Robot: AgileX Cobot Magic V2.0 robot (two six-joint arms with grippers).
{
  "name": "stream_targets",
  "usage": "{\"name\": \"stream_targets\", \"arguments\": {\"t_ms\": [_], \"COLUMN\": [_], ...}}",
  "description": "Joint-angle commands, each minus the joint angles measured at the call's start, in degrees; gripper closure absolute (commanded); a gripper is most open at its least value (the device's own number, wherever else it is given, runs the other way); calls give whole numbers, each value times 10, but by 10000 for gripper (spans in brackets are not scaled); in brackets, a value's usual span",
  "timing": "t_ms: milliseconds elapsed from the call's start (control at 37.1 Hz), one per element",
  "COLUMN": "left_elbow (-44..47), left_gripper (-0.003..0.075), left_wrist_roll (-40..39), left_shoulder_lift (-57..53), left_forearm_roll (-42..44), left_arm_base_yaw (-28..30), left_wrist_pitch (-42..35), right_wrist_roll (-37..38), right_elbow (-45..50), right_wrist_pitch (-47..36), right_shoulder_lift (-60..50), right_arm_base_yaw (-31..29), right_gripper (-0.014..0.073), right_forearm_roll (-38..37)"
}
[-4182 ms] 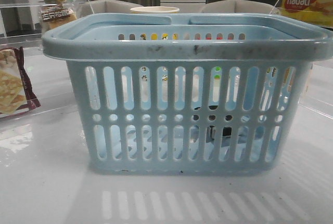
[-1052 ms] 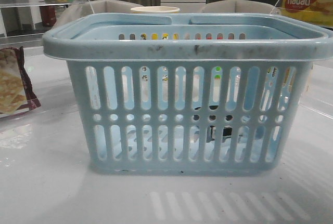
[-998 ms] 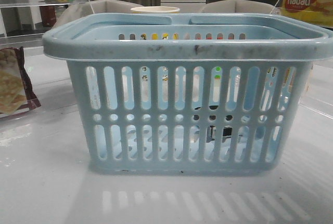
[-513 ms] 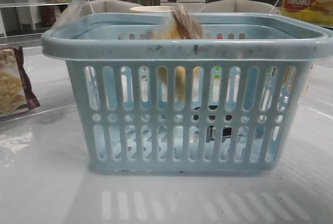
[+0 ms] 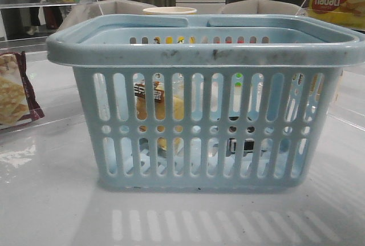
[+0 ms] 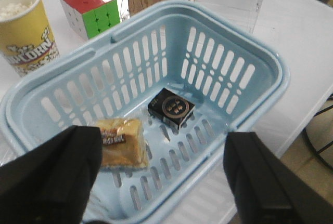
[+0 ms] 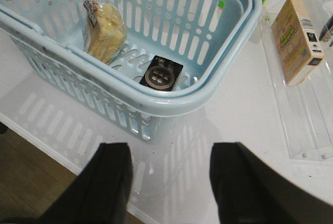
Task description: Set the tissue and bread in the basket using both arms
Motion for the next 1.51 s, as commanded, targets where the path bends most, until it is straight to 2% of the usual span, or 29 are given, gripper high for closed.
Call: {"name": "stream_targets", "arguments": {"t_ms": [0, 243, 378, 540, 675, 728, 782, 863, 944, 1025, 1484], "left_elbow": [47, 219, 274, 312, 326, 329, 329, 329, 329, 329, 329], "left_gripper": [174, 174, 218, 281, 287, 288, 314, 402, 528, 631, 629], "left_wrist_roll": [-5, -7, -78, -85, -85, -85, -85, -85, -85, -85, -85], "left_shoulder_lift": [-86, -288, -368, -415, -415, -415, -415, -415, -415, -415, -415], "left_forearm_roll": [-2, 25, 86, 100, 100, 100, 100, 100, 100, 99, 97], "left_arm_base_yaw": [2, 2, 2, 2, 2, 2, 2, 2, 2, 2, 2], "left_wrist_pitch": [-34, -27, 17, 45, 43, 43, 43, 41, 38, 38, 38], "right_wrist_roll": [-6, -6, -6, -6, -6, -6, -6, -6, -6, -6, -6], "right_elbow": [-14, -14, -14, -14, -14, -14, -14, -14, -14, -14, -14], "right_wrist_pitch": [-36, -36, -37, -31, -9, 3, 12, 19, 20, 20, 20], "right_shoulder_lift": [1, 1, 1, 1, 1, 1, 1, 1, 1, 1, 1], "right_arm_base_yaw": [1, 1, 1, 1, 1, 1, 1, 1, 1, 1, 1], "right_gripper": [144, 144, 144, 144, 150, 202, 301, 456, 571, 564, 564], "right_forearm_roll": [-11, -11, -11, -11, -11, -11, -11, -11, -10, -10, -10]}}
